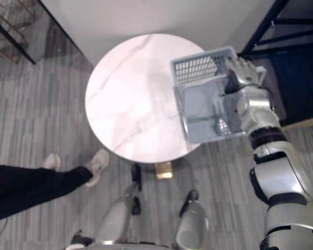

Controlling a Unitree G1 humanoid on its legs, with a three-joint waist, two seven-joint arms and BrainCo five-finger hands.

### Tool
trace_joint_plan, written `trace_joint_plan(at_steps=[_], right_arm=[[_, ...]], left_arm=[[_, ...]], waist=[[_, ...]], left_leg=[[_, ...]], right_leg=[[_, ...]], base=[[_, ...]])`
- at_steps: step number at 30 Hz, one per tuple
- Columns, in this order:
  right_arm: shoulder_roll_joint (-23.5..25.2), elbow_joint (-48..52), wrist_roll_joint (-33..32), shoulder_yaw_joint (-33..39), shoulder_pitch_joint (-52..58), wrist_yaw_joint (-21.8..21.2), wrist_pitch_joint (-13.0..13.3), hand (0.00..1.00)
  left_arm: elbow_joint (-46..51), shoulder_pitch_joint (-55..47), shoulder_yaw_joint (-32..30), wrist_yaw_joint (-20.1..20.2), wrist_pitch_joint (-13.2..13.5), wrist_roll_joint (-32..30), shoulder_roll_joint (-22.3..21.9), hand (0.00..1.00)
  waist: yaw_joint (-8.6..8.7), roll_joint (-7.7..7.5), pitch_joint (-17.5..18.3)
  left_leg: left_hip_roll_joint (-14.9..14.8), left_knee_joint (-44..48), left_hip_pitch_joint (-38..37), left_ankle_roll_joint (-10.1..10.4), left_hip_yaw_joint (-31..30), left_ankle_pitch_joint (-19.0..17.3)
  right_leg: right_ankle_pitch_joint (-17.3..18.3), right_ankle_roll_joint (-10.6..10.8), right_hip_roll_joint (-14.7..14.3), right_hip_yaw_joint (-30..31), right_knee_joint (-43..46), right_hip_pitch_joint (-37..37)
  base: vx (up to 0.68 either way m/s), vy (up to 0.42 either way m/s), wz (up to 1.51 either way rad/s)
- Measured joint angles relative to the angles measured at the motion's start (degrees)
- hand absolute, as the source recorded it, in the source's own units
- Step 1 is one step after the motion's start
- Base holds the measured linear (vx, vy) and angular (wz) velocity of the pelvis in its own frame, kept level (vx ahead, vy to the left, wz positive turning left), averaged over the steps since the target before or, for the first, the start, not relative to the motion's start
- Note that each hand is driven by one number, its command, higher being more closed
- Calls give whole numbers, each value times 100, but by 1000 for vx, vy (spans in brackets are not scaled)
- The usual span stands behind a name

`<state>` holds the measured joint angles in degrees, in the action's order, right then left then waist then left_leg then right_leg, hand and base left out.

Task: Pick vegetable in the basket

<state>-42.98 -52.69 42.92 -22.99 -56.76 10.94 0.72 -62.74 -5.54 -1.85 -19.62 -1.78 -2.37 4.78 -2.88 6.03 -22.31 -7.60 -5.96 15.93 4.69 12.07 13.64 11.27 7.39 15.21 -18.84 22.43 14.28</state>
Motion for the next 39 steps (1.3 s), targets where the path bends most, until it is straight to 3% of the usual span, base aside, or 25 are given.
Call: trace_joint_plan(at_steps=[4, 19, 26, 31, 34, 39], right_arm=[[-11, -1, 164, 9, -98, 95, 2, 100], [37, -225, 215, -4, 22, -11, 54, 100], [334, -219, 218, 15, 178, -25, -20, 100], [555, 533, 214, 148, 780, -109, -177, 100], [678, 1512, 142, 241, 1645, -262, -183, 100], [803, 3069, -380, 447, 3007, -475, -117, 100]], left_arm=[[0, 70, 127, -1, 0, 1, 26, 0], [-3, 134, 226, -15, 2, 0, 27, 0], [-11, 129, 227, -20, -6, 0, 26, 0], [-6, 130, 203, -24, -15, 1, 14, 0], [-8, 113, 118, -24, -73, 0, -12, 0], [-13, -29, -370, 1, -228, -14, 22, 0]], waist=[[62, 23, -48], [47, 145, -116], [44, 146, -115], [41, 121, -103], [50, 33, -58], [128, -346, 227]], left_leg=[[0, 0, 7, 3, 18, -2], [46, 11, -160, 4, -26, 44], [41, 14, -319, 90, -14, 23], [33, 22, -574, 124, 58, -3], [57, 29, -813, 154, 184, -26], [52, 1, -1148, 201, 454, -63]], right_leg=[[-1, 2, 1, 29, 4, 20], [1, 2, 17, 13, 8, -170], [14, 46, 15, -32, -91, -387], [-12, 90, 59, -13, -193, -644], [-52, 154, 85, 65, -271, -865], [-121, 257, 66, 267, -543, -1146]], base=[[-2, -36, -2], [13, -33, 1], [-5, -2, 0], [19, -18, -6], [55, -23, -17], [47, -26, -23]])
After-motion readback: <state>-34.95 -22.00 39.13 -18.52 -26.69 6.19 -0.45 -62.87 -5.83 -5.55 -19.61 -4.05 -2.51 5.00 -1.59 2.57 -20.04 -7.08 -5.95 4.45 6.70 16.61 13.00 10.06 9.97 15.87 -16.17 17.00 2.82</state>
